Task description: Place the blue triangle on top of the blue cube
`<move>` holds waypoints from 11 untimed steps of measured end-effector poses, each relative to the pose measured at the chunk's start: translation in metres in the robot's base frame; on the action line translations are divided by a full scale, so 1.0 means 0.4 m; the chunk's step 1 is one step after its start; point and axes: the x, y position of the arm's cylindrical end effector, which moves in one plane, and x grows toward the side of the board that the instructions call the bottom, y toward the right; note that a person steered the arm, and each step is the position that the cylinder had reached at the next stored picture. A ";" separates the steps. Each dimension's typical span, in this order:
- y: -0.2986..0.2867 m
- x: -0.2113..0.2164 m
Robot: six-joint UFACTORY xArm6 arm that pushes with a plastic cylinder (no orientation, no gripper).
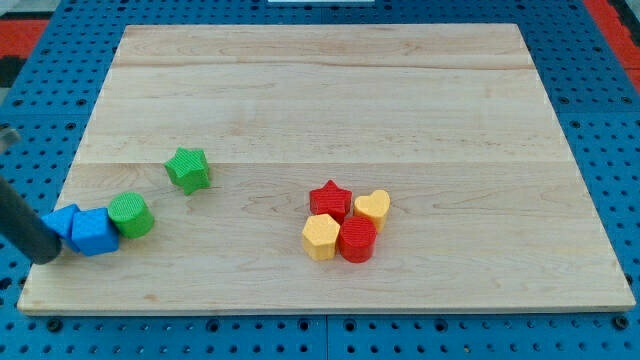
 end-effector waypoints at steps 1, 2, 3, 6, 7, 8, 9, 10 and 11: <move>0.050 -0.010; 0.078 -0.034; 0.089 -0.063; 0.101 0.003; 0.025 -0.026; 0.017 -0.067; -0.006 -0.119; -0.034 -0.150; -0.076 -0.182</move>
